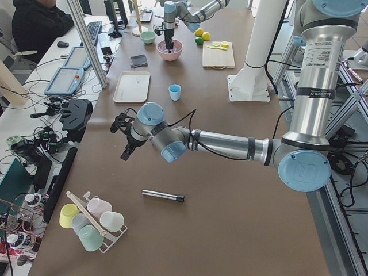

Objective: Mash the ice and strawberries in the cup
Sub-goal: 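Close the right gripper on another ice cube and lift it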

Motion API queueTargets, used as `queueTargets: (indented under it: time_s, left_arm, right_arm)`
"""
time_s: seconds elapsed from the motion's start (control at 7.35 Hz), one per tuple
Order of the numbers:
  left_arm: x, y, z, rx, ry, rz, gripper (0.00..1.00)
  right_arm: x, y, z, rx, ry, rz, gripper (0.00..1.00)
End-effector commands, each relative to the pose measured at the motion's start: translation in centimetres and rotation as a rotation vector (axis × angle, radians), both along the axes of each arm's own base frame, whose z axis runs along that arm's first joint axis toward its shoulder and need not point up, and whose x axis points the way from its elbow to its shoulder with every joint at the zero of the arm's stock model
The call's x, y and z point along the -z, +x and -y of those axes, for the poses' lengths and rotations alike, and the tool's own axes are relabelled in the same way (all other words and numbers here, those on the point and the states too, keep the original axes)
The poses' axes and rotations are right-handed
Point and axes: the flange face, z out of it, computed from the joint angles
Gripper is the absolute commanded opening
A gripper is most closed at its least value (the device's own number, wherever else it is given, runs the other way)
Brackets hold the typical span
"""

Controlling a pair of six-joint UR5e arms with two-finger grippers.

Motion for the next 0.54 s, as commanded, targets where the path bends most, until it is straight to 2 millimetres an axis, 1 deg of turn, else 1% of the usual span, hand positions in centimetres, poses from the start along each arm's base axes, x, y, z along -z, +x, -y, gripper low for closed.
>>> queueTargets:
  time_s: [0.0,0.27,0.41]
  left_arm:
    - [-0.26,0.18,-0.14,-0.003,-0.001,0.001,0.98]
    - [-0.19,0.19,-0.08,-0.003,-0.001,0.001,0.98]
    - [-0.12,0.27,-0.1,-0.004,0.0,0.001,0.98]
  right_arm:
    - [-0.04,-0.11,0.03,-0.001,-0.003,-0.001,0.54]
    - [-0.19,-0.14,0.07,-0.002,-0.006,-0.003,0.38]
    - [-0.19,-0.14,0.07,-0.002,-0.006,-0.003,0.36]
